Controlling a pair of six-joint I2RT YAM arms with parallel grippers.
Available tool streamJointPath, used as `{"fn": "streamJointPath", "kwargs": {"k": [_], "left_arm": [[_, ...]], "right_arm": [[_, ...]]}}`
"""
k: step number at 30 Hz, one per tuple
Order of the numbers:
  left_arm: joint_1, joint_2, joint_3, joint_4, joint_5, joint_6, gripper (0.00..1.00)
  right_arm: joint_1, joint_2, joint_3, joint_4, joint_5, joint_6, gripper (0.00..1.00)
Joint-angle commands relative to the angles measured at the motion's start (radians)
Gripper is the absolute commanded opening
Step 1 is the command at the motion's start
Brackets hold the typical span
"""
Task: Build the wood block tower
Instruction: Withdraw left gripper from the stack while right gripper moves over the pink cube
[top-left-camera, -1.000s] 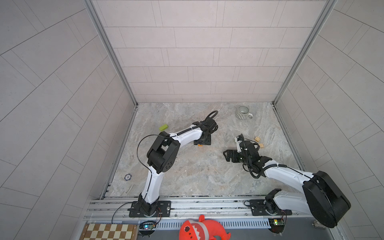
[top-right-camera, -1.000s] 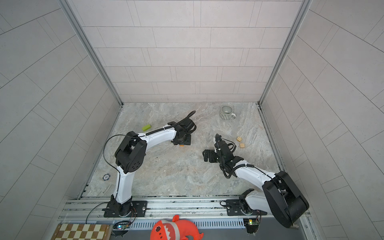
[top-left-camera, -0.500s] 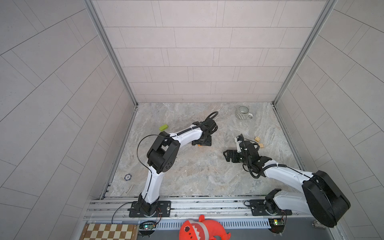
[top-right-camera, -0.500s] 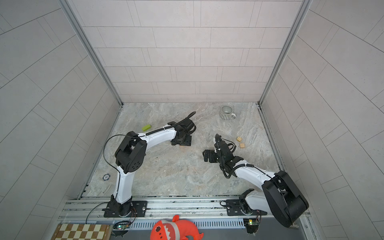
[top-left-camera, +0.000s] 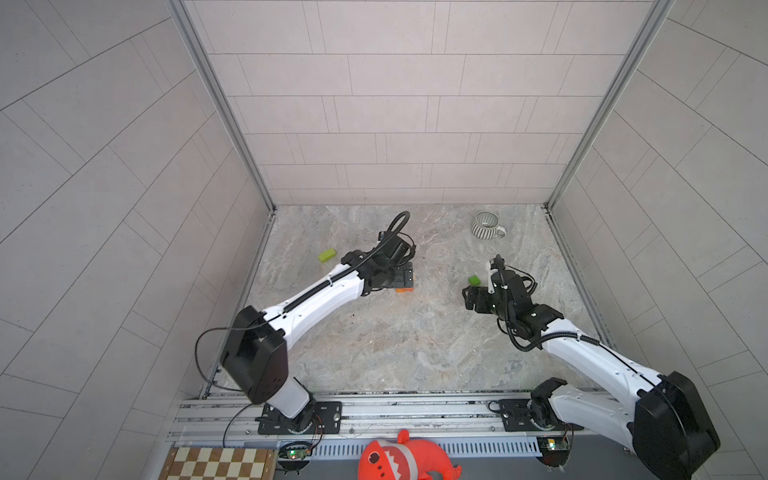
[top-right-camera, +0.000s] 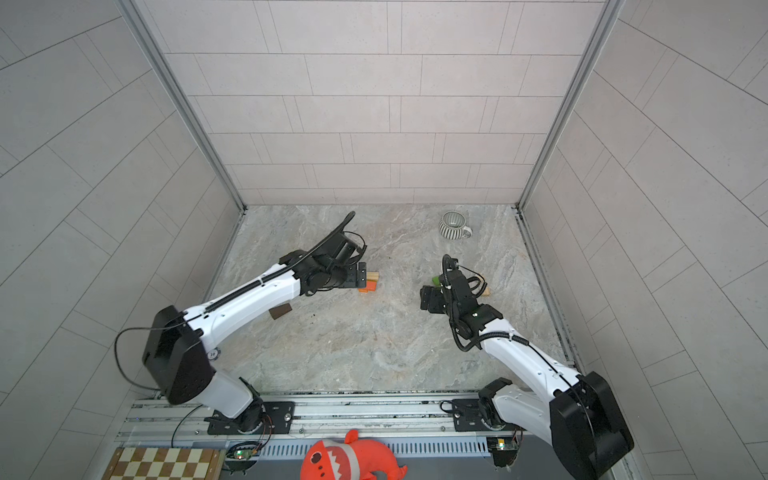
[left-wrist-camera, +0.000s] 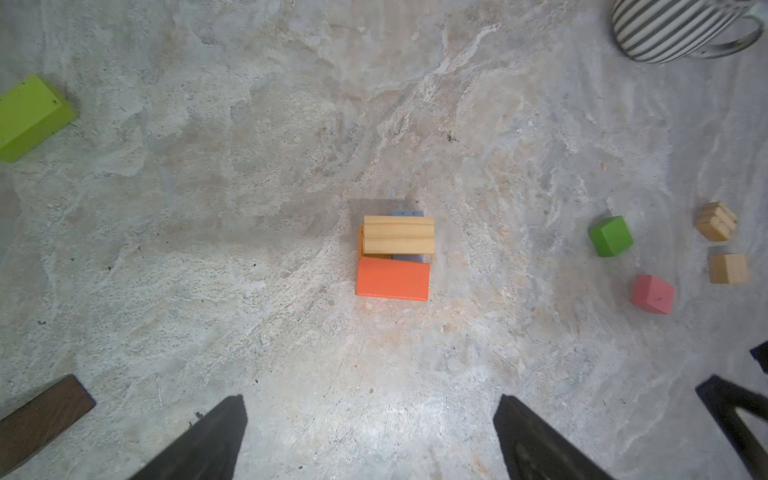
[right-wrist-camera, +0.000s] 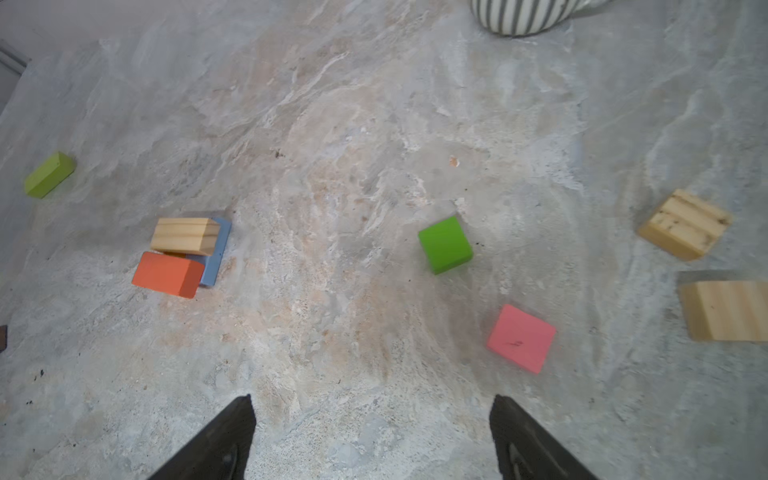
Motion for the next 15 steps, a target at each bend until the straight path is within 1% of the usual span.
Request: {"fn": "streamJointPath", "kwargs": {"k": [1,6,8,11,13,15], "left_arm": [[0.005,-0.088,-0.121,0.053,-0.002,-0.021,1.0],[0.005,-0.256,-0.324,0.156,-0.028,-0.053,1.0],[0.005,-0.297,-0.411,0.21,-0.041,-0.06,1.0],[0.004,-0.349,-0.508,0.284,-0.054,-0.066,1.0],[0.004,-0.372,-0.553,0.301,-0.036,-0.068,1.0],[0.005,-0.393,-0.59,0.317,-0.025,-0.065,1.0]], "right_arm": [[-0.057,0.016,0.058,-0.16,0.001,-0.017,0.82],[-0.112,0.06,0.112,-0.258,0.017,-0.057,0.66],[-0.123,0.081,0.119,-0.275,0.034,-0.073,0.6],[-0.137,0.115,0.121,-0.281,0.054,-0.087,0.55],[-0.15,0.142,0.128,-0.279,0.053,-0.087,0.51],[-0.153,0.177,0.142,-0.28,0.06,-0.085,0.5]]}}
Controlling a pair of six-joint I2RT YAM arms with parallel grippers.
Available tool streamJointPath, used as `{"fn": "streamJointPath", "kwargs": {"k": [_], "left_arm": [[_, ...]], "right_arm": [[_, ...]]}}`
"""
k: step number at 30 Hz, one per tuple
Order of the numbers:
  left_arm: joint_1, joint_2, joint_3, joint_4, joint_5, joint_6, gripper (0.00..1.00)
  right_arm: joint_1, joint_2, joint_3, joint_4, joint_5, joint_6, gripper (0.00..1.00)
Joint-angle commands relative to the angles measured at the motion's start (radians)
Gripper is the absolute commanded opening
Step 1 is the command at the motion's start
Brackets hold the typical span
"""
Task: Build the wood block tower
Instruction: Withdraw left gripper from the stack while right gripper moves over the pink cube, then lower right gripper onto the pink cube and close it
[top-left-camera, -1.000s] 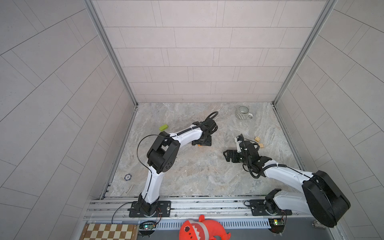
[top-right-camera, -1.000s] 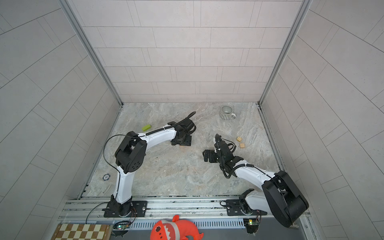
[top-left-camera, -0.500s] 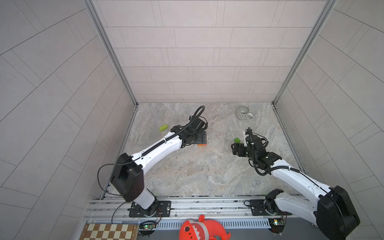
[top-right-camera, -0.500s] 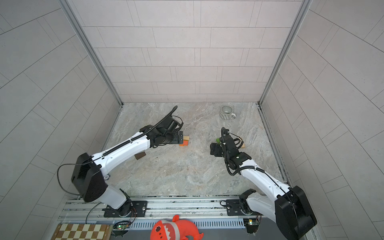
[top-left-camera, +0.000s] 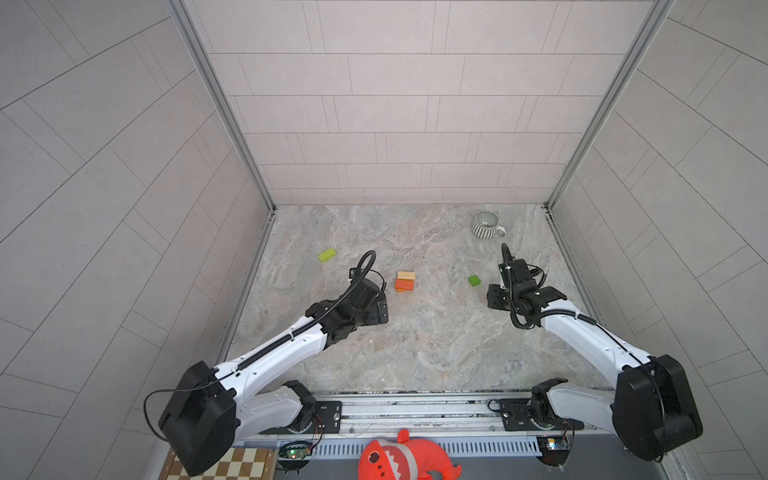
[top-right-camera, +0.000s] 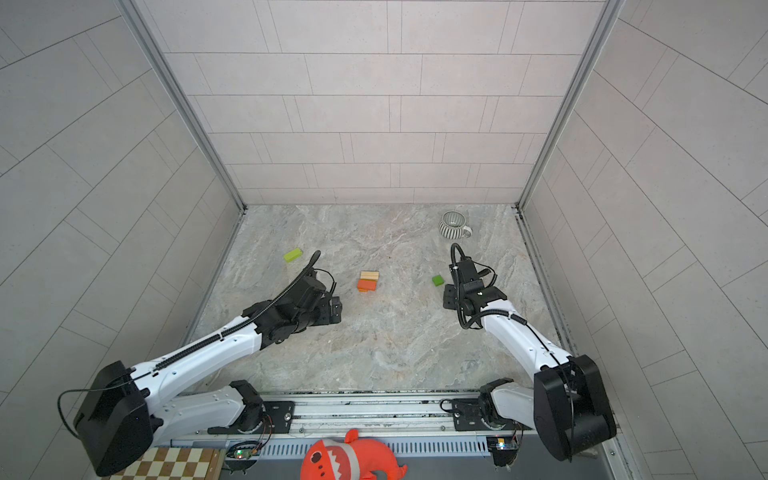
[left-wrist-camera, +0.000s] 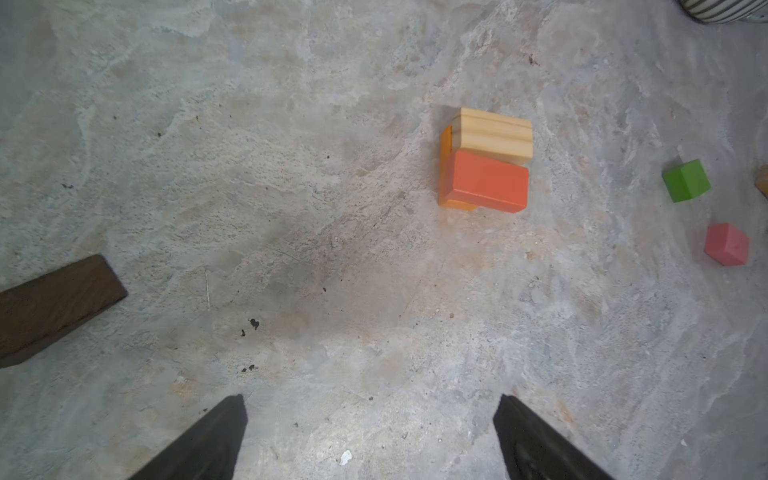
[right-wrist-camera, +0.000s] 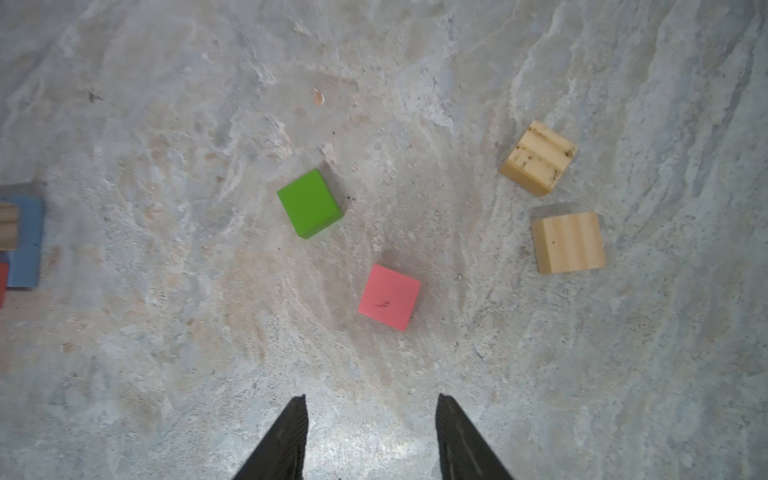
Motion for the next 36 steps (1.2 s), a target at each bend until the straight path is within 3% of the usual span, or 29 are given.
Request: {"fn": "streamJointPath", "kwargs": {"k": [1,4,9,12,21,30,36], "left_arm": [[0.004,-0.04,-0.053,0.08,-0.002,-0.004,1.0],[0.005,-0.059,-0.095,0.093,-0.022,0.014,1.0],[0.005,-0.072,-0.156,0.109,-0.059,0.012,1.0],[0.004,-0.092,-0.18,0.138,0.002,0.013,1.0],[0.004,-0.145,-0.211,0.15,-0.021,0.005,1.0],[0.005,-0.131,-0.225,0.178,-0.012,-0.006,1.0],[0.005,-0.124,-0.221,0.174,-0.017,-0.005,1.0]], "right_arm": [[-0.008,0.045,0.035,-0.038,0.037,-0.009,0.5],[-0.009,0.114,0.066,-0.04,0.055,0.017,0.61],[-0.017,0.253,0.152,-0.096,0.084,0.067,0.66],[-0.02,0.329,0.191,-0.099,0.075,0.08,0.65],[-0.03,0.43,0.286,-0.11,0.079,0.082,0.59],[-0.03,0.474,0.273,-0.092,0.049,0.092,0.48],[-0.031,0.475,0.261,-0.076,0.027,0.098,0.34]]}}
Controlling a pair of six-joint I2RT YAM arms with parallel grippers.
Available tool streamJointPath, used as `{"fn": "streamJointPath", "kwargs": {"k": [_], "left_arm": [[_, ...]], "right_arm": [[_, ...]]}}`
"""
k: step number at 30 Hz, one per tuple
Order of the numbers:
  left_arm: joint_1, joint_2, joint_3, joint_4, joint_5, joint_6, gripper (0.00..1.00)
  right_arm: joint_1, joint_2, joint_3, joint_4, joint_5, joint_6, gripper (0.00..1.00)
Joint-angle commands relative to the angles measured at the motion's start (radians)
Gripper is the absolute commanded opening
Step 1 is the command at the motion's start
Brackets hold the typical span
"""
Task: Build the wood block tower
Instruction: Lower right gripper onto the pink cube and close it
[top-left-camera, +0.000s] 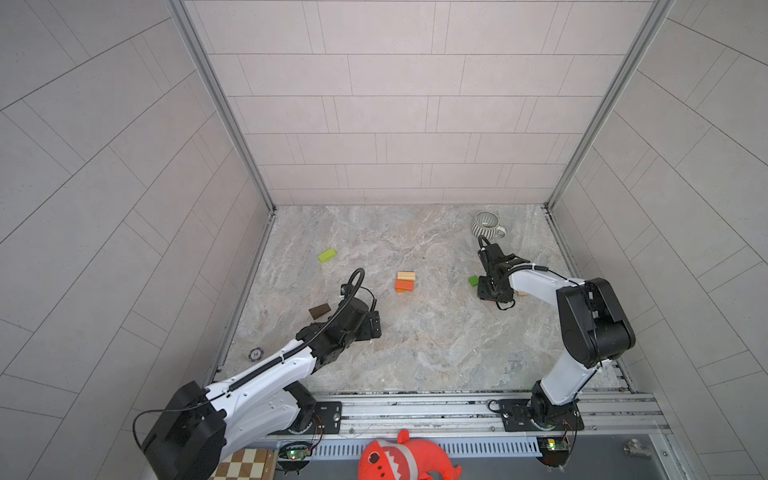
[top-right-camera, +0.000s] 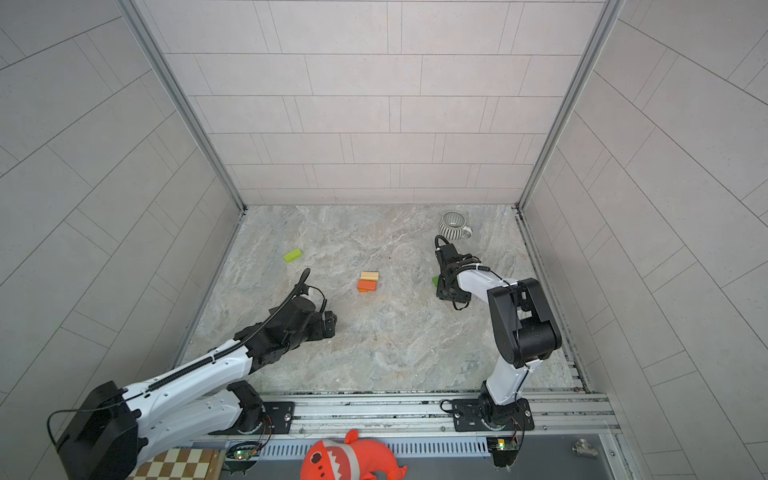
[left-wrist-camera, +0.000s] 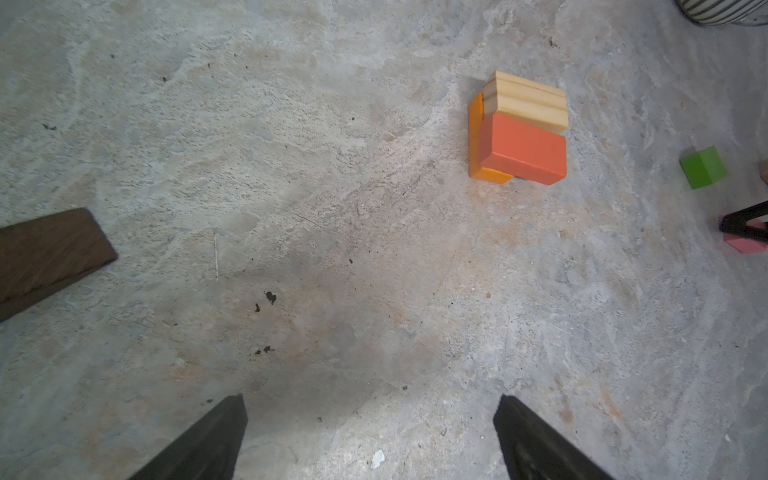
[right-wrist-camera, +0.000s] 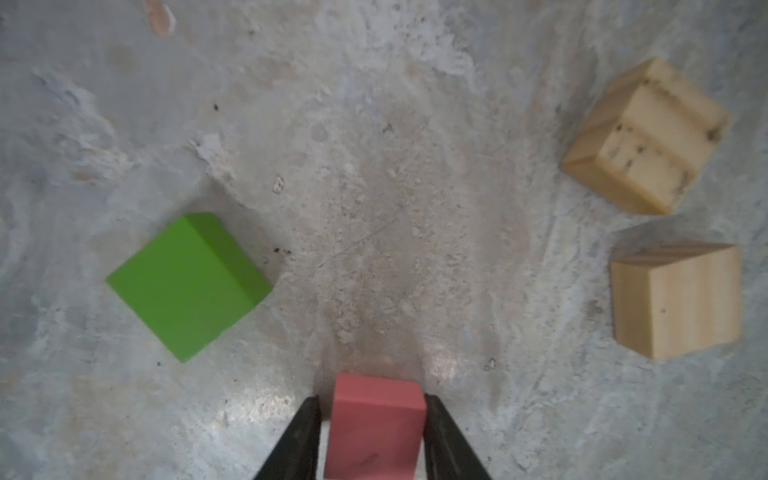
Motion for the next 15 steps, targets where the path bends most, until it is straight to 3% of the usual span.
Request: {"fn": "streamJointPath", "kwargs": {"k": [1,8,15], "left_arm": [[0.006,0.0,-0.008,0.001,-0.013,-0.002,1.0],[0.007,-0.027,-0.007,-0.024,-0.03,-0.002,1.0],[0.007,-0.091,0.016,-0.123,-0.081,0.028,1.0]], "right_arm": [[-0.006,0.002,-0.009,-0.008,-0.005,0.017,0.31],[-0.006,-0.015,-0.001,-0.02,-0.006,0.006,0.23],[0.025,-0.102,0.063,-0.079,-0.042,-0.011,0.22]]}}
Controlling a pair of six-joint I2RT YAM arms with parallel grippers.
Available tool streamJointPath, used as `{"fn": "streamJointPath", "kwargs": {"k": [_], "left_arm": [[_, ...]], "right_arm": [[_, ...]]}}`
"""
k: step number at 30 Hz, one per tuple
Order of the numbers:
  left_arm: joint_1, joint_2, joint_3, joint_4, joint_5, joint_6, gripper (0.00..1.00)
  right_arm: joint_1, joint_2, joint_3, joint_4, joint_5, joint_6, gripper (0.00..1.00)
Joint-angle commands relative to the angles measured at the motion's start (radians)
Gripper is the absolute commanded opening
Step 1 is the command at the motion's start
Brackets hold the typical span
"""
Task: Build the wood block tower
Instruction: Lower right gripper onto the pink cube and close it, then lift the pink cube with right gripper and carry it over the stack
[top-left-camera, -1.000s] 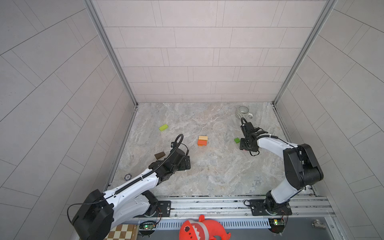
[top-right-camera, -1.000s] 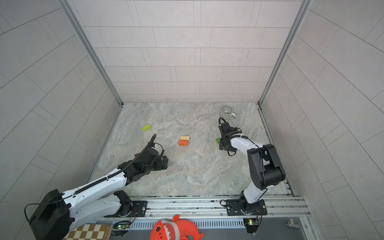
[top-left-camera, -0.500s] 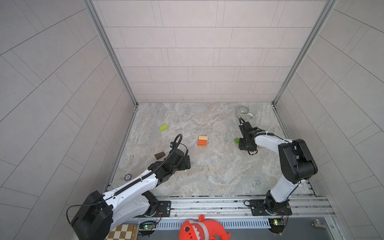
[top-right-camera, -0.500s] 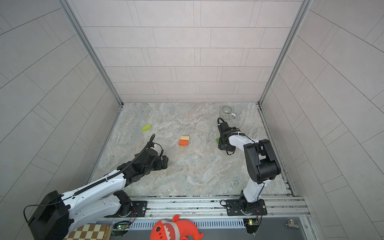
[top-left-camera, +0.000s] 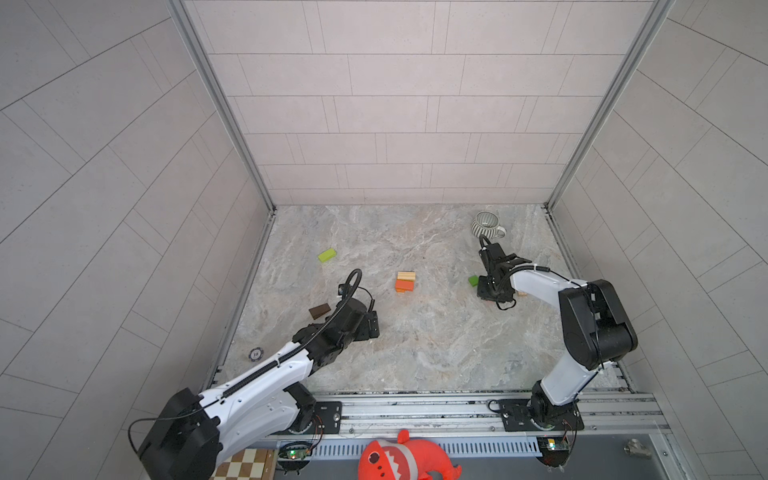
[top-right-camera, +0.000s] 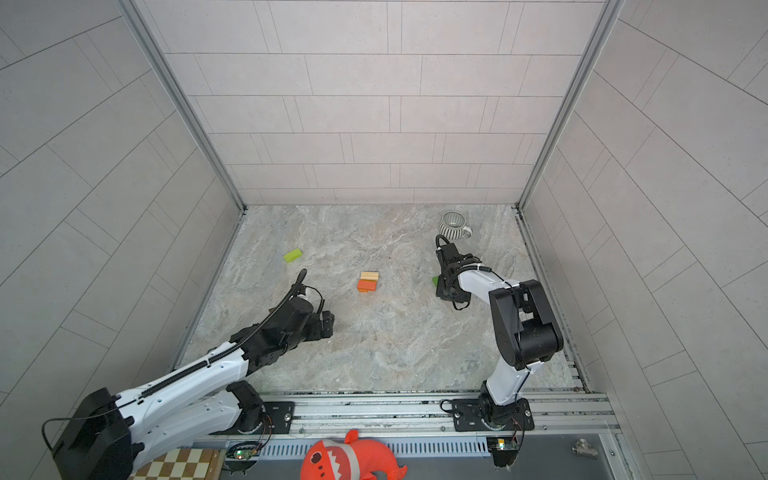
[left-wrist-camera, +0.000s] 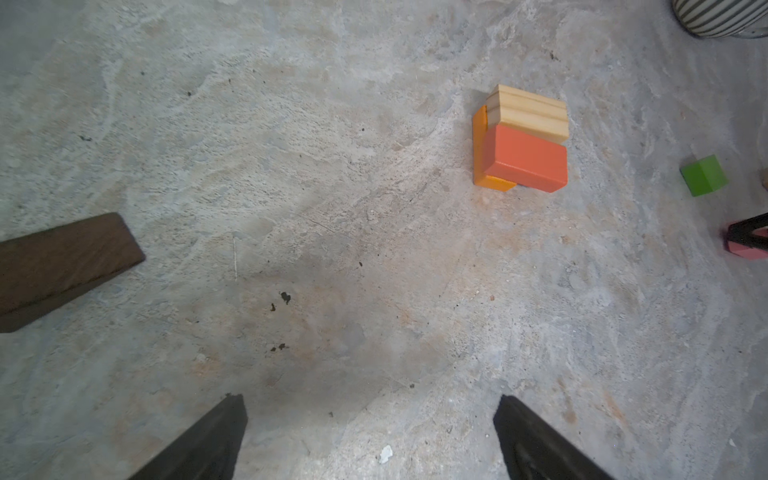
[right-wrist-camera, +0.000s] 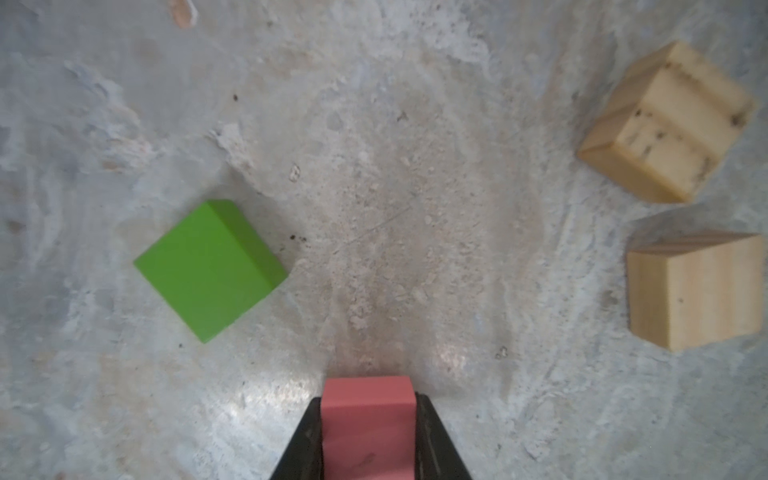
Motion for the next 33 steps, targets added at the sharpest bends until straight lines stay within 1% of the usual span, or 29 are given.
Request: {"fn": "streamJointPath", "kwargs": {"k": [1,5,9,15,16,17,23,28,33], "left_arm": [[0.004,-0.038,0.014,-0.082,-0.051,0.023,1.0],[0.006,-0.077,0.006,-0.121,-0.073,0.035,1.0],[0.005,-0.104,0.004,-0.14,-0.122,0.046,1.0],[0.007,-0.16,-0.038,-0.124,-0.142,0.022,1.0],[0.007,-0.161,-0.043,-0.124,-0.143,0.022,1.0],[0.006,-0.195,-0.048,-0.125,-0.143,0.022,1.0],[0.009,-0.267,-0.078,-0.13,-0.158,0.01,1.0],[0.011,-0.305,-0.098,-0.121,-0.167,0.008,1.0],[0.01,-0.313,-0.103,-0.121,-0.165,0.007,1.0]], "right_arm": [[0.029,-0.078,0.068,-0.057,-0.009,-0.012,0.22],[0.075,-0.084,0.166,-0.099,-0.055,-0.015,0.22],[0.159,-0.053,0.283,-0.144,-0.022,0.014,0.22],[0.282,0.047,0.454,-0.197,0.039,0.106,0.22],[0.3,0.068,0.483,-0.208,0.054,0.122,0.22],[0.321,0.092,0.512,-0.217,0.068,0.134,0.22],[0.416,0.24,0.657,-0.258,0.103,0.197,0.21],[0.478,0.34,0.739,-0.263,0.14,0.239,0.21],[0.515,0.42,0.826,-0.28,0.175,0.261,0.2]]}}
